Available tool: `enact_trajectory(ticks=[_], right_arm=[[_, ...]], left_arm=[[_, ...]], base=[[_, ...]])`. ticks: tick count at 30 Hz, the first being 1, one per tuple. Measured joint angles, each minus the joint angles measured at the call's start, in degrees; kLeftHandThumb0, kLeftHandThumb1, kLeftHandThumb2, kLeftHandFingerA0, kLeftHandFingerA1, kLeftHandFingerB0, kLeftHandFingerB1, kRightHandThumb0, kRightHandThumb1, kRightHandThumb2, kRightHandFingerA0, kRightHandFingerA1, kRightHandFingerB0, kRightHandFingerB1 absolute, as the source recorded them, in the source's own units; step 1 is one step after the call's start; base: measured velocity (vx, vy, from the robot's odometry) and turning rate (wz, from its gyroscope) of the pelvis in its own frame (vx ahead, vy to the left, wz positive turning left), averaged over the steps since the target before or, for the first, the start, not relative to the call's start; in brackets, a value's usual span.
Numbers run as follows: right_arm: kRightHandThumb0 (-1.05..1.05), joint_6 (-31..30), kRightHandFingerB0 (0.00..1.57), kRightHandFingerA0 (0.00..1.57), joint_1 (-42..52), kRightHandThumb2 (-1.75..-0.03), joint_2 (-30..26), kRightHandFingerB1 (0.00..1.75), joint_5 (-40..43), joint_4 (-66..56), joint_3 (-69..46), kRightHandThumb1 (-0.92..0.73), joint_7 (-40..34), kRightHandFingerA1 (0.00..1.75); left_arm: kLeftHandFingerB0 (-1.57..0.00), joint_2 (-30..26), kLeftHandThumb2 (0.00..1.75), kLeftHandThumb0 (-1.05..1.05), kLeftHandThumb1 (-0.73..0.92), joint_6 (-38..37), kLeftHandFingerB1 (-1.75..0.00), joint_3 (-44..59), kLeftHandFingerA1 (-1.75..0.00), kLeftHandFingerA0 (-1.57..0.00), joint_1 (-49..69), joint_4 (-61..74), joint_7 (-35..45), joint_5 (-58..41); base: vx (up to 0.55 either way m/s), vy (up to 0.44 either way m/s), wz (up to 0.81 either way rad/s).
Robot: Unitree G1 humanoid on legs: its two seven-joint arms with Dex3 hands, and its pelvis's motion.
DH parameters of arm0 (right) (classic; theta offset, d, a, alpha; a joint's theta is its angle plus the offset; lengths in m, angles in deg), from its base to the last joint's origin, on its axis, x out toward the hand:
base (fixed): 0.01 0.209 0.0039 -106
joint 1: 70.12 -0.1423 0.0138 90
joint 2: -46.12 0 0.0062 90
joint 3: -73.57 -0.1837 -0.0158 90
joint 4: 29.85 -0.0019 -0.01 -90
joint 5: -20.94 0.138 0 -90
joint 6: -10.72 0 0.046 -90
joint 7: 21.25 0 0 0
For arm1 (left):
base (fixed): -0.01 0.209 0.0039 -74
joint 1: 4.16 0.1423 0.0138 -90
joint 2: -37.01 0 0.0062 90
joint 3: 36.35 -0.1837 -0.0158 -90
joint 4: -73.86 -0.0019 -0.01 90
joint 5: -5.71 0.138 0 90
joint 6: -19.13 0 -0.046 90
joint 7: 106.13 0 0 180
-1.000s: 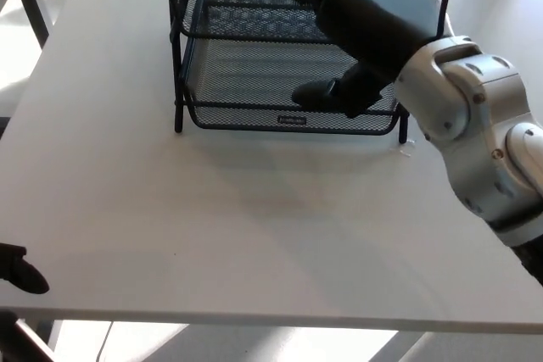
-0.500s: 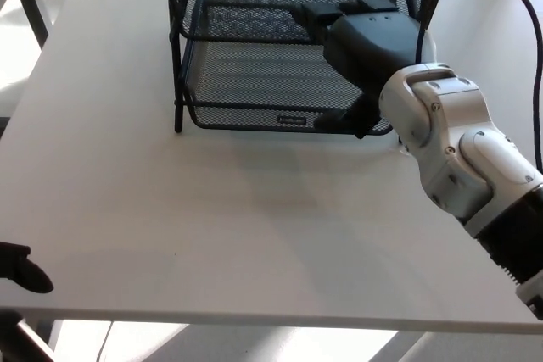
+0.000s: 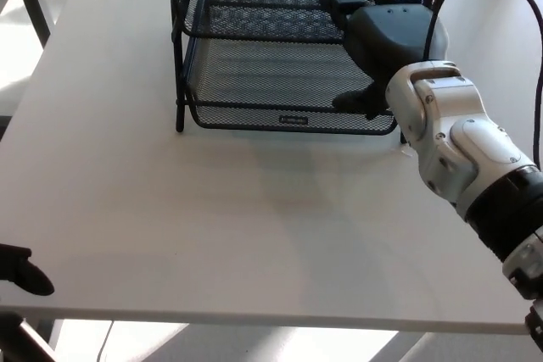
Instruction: The robot uses its right hand to grab the drawer kept on the middle of the desk and pull it out towards the robot
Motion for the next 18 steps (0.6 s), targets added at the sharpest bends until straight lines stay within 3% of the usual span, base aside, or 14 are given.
enact_trajectory(ticks=[1,2,3,4,5,6,10,11,12,14,15,16,17,18], right_arm=[[-0.54,0.1,0.08,0.24,-0.5,-0.56,0.0,0.38,-0.2,0.9,0.1,-0.54,-0.8,0.53],[-0.56,0.2,0.09,0.4,-1.0,-0.78,0.0,0.48,-0.4,1.6,0.3,-0.42,-1.6,0.66],[-0.56,0.4,0.09,0.4,-1.4,-0.78,-0.1,0.48,-0.6,2.3,0.6,-0.42,-2.4,0.66],[-0.54,0.7,0.13,0.54,-1.8,-0.81,-0.1,0.49,-0.9,3.2,0.9,-0.43,-3.3,0.73],[-0.54,1.1,0.13,0.54,-2.3,-0.81,-0.1,0.49,-1.3,4.0,1.3,-0.43,-4.2,0.73],[-0.51,1.4,0.24,0.63,-2.8,-0.57,-0.2,0.39,-1.6,4.6,1.5,-0.58,-4.7,0.68],[-0.48,3.1,0.32,0.78,-4.8,-0.58,-0.6,0.4,-2.8,7.4,3.1,-0.61,-7.3,0.81],[-0.4,3.6,0.4,0.91,-5.3,-0.58,-0.7,0.42,-3.1,8.3,3.5,-0.59,-8.1,1.12],[-0.36,4.1,0.45,0.94,-5.6,-0.59,-0.8,0.43,-3.3,9.0,3.7,-0.6,-8.9,1.33],[-0.34,5.4,0.5,1.0,-6.0,-0.58,-0.9,0.44,-3.8,10.7,4.2,-0.62,-10.9,1.41],[-0.34,6.0,0.62,1.02,-6.2,-0.62,-0.9,0.47,-4.0,11.4,4.4,-0.6,-11.6,1.5],[-0.34,6.6,0.62,1.02,-6.5,-0.62,-0.9,0.47,-4.2,12.2,4.6,-0.6,-12.6,1.5],[-0.37,7.2,0.85,0.93,-6.7,-0.62,-1.0,0.54,-4.3,12.8,5.0,-0.58,-13.4,1.57],[-0.35,7.9,0.89,0.91,-7.0,-0.58,-1.1,0.57,-4.5,13.5,5.3,-0.6,-14.2,1.52]], left_arm=[[-0.82,0.0,0.57,-0.29,0.55,0.0,-0.62,0.0,-0.92,-0.81,0.0,0.0,0.0,0.0],[-0.82,0.0,0.57,-0.29,0.55,0.0,-0.61,0.0,-0.89,-0.81,-0.1,0.0,0.0,0.0],[-0.82,0.0,0.57,-0.29,0.55,0.0,-0.61,0.0,-0.89,-0.81,-0.2,0.0,0.1,0.0],[-0.82,0.0,0.57,-0.28,0.55,0.0,-0.62,0.0,-0.9,-0.81,-0.3,0.0,0.1,0.0],[-0.82,0.0,0.57,-0.28,0.55,0.0,-0.62,0.0,-0.9,-0.81,-0.4,0.0,0.2,0.0],[-0.83,0.0,0.57,-0.29,0.55,0.0,-0.62,0.0,-0.9,-0.82,-0.5,0.0,0.3,0.0],[-0.83,0.0,0.57,-0.28,0.55,0.0,-0.62,0.0,-0.9,-0.83,-1.3,-0.2,0.7,0.0],[-0.83,0.0,0.56,-0.28,0.55,-0.1,-0.6,-0.1,-0.89,-0.82,-1.7,-0.4,0.8,0.0],[-0.83,0.0,0.57,-0.28,0.55,-0.1,-0.61,-0.1,-0.9,-0.81,-2.0,-0.7,0.8,0.0],[-0.82,-0.1,0.57,-0.29,0.55,-0.2,-0.62,-0.1,-0.9,-0.82,-2.5,-1.1,0.9,0.0],[-0.82,-0.1,0.57,-0.3,0.55,-0.2,-0.62,-0.1,-0.91,-0.82,-2.8,-1.2,0.9,0.0],[-0.82,-0.2,0.57,-0.3,0.55,-0.3,-0.62,-0.1,-0.91,-0.82,-3.1,-1.3,1.0,0.1],[-0.82,-0.2,0.57,-0.29,0.55,-0.4,-0.61,-0.1,-0.91,-0.81,-3.3,-1.4,1.1,0.1],[-0.82,-0.3,0.57,-0.29,0.55,-0.5,-0.61,-0.1,-0.91,-0.81,-3.6,-1.5,1.1,0.1]], base=[[0.0,0.0,0.0],[0.0,0.0,0.0],[0.0,0.0,0.0],[0.0,0.0,0.0],[0.0,0.0,0.0],[0.0,0.0,0.0],[0.0,0.0,0.0],[0.0,0.0,0.0],[0.0,0.0,0.0],[0.0,0.0,0.0],[0.0,0.0,0.0],[0.0,0.0,0.0],[0.0,0.0,0.0],[0.0,0.0,0.0]])
